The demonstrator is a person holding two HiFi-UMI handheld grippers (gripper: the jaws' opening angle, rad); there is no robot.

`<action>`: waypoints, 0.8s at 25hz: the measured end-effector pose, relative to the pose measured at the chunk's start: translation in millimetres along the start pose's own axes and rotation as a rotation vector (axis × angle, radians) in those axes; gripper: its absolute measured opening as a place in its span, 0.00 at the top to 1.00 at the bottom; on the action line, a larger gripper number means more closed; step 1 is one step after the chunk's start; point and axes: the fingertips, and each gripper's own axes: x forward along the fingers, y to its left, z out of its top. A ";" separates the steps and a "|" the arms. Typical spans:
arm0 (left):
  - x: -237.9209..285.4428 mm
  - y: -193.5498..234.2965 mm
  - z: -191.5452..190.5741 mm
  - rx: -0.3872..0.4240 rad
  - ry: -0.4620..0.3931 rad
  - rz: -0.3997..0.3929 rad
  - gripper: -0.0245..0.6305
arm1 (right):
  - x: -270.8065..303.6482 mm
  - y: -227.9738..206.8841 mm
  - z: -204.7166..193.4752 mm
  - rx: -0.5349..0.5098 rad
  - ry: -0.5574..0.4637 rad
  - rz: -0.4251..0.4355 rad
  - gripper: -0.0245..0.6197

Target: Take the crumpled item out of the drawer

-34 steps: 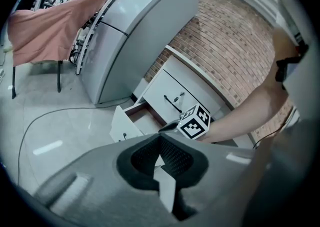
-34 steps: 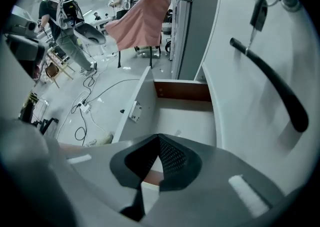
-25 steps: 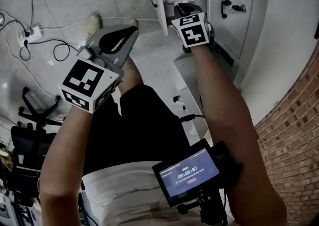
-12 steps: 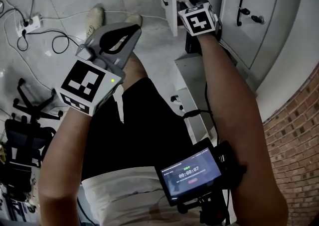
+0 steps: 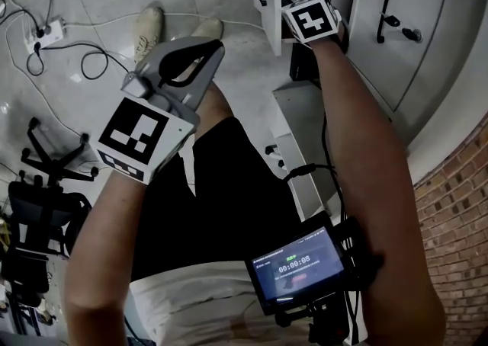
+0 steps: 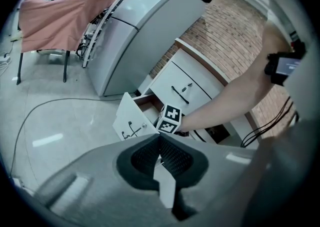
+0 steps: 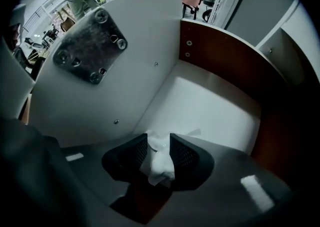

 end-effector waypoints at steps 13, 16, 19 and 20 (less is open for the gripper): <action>1.2 1.7 -0.9 -0.014 0.004 -0.002 0.96 | 11.3 -20.7 -19.3 0.324 0.065 0.045 0.73; 0.9 2.9 -3.3 -0.020 0.007 -0.002 0.96 | 17.1 -21.2 -19.8 0.356 0.086 0.067 0.73; 0.5 4.8 -7.1 -0.020 0.021 0.003 0.96 | 21.0 -22.6 -20.9 0.355 0.105 0.065 0.73; 0.7 4.9 -7.6 -0.020 0.023 0.003 0.96 | 22.1 -23.2 -23.1 0.359 0.112 0.062 0.74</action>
